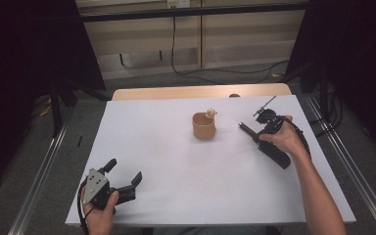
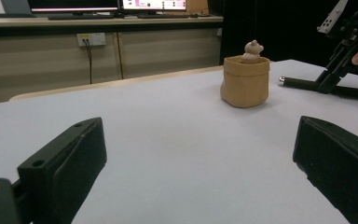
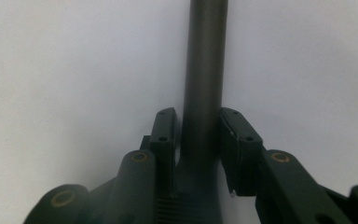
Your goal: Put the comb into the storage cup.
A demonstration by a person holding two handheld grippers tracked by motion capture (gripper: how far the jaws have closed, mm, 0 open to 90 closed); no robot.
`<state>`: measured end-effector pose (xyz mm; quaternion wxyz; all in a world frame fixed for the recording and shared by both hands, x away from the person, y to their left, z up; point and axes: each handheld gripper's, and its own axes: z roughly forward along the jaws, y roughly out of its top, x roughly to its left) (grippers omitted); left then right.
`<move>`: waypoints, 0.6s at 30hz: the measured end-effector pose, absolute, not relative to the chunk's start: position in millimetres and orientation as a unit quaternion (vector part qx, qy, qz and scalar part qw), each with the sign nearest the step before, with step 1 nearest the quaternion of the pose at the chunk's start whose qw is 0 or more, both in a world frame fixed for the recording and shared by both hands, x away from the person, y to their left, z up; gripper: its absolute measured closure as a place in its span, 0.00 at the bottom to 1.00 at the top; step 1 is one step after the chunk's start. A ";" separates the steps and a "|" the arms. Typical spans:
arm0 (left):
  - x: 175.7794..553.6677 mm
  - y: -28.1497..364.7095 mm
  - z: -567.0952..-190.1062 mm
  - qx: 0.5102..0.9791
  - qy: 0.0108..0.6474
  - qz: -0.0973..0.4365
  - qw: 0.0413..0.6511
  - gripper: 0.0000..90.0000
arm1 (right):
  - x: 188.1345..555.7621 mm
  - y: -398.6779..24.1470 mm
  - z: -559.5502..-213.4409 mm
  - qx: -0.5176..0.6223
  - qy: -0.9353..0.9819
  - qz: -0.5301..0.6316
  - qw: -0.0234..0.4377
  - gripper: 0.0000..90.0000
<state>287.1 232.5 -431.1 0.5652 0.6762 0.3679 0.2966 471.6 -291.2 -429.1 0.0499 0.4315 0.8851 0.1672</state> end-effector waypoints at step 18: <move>287.9 232.3 -431.4 0.678 0.368 0.295 0.564 0.03 | 475.6 -288.4 -427.4 0.444 0.882 0.150 0.044 0.81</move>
